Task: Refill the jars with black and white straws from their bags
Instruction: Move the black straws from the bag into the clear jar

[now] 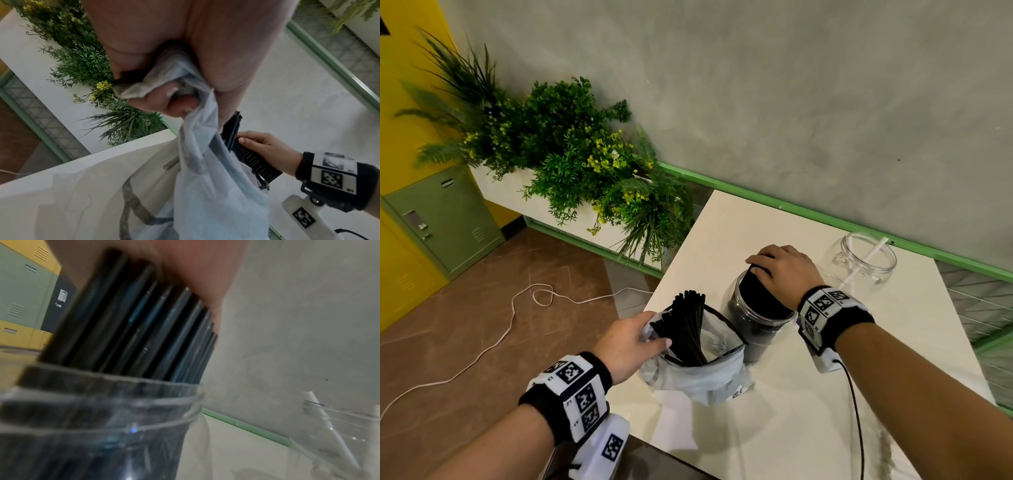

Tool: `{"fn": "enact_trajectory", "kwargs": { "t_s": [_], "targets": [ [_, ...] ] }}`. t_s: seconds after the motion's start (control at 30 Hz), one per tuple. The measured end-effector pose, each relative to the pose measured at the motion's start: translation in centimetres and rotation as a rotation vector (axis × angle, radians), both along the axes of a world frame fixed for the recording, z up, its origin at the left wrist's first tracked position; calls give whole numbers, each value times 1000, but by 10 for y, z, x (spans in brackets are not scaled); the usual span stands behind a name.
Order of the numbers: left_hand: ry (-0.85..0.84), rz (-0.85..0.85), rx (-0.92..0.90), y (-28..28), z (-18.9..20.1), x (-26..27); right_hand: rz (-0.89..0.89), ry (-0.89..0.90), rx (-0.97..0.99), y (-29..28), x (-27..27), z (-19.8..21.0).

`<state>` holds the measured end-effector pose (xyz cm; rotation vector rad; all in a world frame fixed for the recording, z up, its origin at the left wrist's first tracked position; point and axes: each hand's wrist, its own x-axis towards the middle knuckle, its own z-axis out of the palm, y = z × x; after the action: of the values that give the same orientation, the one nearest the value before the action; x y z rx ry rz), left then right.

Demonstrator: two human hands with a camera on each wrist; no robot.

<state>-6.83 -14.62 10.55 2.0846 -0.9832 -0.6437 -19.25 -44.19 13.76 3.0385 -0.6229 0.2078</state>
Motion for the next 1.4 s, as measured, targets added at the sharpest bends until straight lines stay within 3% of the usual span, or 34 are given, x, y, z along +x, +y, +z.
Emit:
{"fn": "enact_trajectory", "kwargs": {
  "t_s": [0.13,0.27,0.37,0.53,0.63,0.73,0.8,0.87,1.17,1.4],
  "targets": [
    [1,-7,-10,0,-1,-1,-52,-8,139,1,6,1],
    [-4,-17,-24,0,0,-2,174,-125,214,-1,1,-1],
    [-7,-16,-28,0,0,-2,258,-104,232,-4,-2,-1],
    [18,-34,-42,-3,-2,-2,126,111,22,-6,-1,5],
    [33,-37,-55,-3,-5,1,100,-96,33,17,-4,14],
    [27,-36,-72,-3,-7,2,144,-429,349,63,-15,6],
    [33,-30,-76,-3,-8,2,126,-433,665,97,-24,-8],
    [49,-16,-72,-2,-9,3,88,-378,860,123,-30,-26],
    [145,-41,-133,-4,-11,0,-4,-346,634,161,-21,-70],
    [170,-67,-152,-8,-7,-4,-53,-413,648,164,-9,-74]
  ]
}}
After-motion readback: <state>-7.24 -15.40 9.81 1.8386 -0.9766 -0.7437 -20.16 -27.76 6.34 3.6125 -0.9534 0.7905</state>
